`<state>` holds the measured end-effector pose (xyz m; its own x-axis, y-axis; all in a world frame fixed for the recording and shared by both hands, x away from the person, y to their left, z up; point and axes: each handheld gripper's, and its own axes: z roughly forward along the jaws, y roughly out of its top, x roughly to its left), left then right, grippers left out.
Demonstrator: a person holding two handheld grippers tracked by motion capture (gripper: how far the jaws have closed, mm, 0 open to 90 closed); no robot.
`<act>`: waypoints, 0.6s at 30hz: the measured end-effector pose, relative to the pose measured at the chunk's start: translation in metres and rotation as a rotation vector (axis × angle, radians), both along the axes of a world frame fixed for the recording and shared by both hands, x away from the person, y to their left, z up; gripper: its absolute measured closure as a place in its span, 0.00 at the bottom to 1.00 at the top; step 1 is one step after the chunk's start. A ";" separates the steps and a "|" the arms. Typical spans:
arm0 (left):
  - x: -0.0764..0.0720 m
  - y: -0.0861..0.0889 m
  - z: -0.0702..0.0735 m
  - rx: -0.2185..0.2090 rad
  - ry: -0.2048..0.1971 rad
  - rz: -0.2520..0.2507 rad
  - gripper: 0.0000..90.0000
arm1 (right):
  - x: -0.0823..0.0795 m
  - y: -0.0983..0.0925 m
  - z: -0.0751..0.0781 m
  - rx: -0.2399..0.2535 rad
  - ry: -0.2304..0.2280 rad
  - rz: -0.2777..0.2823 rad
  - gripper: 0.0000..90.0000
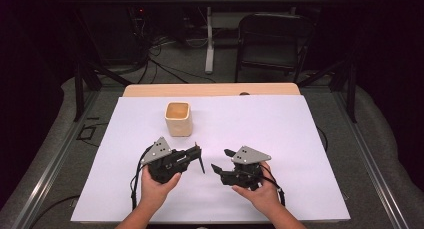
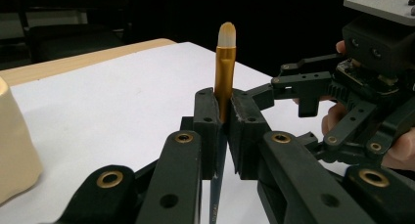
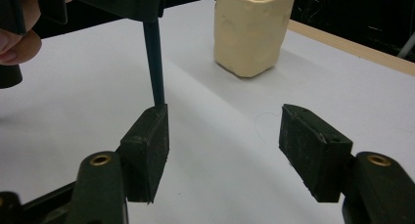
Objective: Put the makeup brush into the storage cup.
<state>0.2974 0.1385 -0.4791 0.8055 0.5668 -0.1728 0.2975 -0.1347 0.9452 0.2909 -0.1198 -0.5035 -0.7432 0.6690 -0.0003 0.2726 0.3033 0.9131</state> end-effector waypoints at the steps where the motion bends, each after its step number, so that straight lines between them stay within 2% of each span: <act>1: 0.001 0.000 0.000 -0.002 -0.001 -0.004 0.92 | 0.001 -0.001 0.000 0.004 0.003 -0.004 0.39; 7: 0.001 0.003 0.000 0.019 -0.012 0.028 0.92 | 0.004 -0.007 -0.002 0.038 0.028 -0.026 0.35; 9: 0.001 0.004 0.000 0.024 -0.014 0.035 0.92 | 0.004 -0.008 -0.001 0.053 0.028 -0.048 0.33; 13: 0.001 0.007 0.000 0.030 -0.019 0.049 0.92 | 0.004 -0.009 -0.002 0.069 0.029 -0.055 0.32; 18: 0.001 0.010 0.000 0.029 -0.023 0.067 0.92 | 0.004 -0.012 -0.005 0.056 0.009 -0.080 0.29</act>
<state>0.2983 0.1484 -0.4786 0.7691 0.6242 -0.1373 0.2850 -0.1427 0.9479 0.2953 -0.1320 -0.5083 -0.6875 0.7248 0.0449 0.3023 0.2293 0.9252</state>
